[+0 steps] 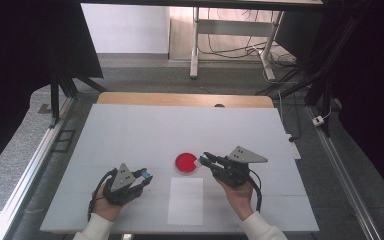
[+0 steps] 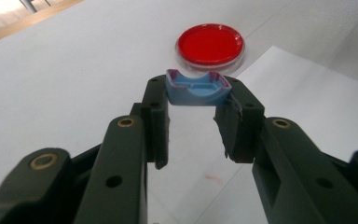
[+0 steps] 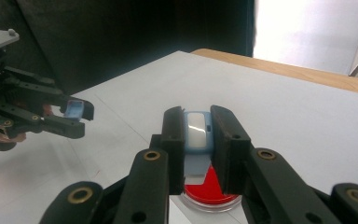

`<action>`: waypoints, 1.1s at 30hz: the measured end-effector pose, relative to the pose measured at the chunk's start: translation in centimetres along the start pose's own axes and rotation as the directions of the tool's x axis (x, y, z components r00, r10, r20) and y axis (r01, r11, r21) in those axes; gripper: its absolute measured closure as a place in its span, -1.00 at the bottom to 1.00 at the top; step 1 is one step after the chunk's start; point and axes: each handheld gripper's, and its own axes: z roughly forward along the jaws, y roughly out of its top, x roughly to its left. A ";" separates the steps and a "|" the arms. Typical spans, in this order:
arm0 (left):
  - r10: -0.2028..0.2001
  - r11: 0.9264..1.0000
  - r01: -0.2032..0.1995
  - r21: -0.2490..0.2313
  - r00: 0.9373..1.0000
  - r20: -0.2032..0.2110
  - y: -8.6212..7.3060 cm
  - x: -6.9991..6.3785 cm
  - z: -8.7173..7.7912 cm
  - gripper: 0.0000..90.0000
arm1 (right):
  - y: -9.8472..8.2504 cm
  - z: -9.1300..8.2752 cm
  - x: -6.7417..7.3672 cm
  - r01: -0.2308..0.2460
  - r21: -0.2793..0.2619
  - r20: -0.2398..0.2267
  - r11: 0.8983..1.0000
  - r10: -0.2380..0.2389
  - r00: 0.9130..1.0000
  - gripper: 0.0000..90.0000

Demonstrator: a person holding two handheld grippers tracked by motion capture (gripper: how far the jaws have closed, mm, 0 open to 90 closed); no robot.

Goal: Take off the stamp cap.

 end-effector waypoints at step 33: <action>-0.077 0.997 0.077 0.010 0.997 -0.002 -1.9 2.0 -0.8 0.44 | 1.2 1.8 -0.4 0.056 0.081 -0.032 0.995 -0.053 0.998 0.67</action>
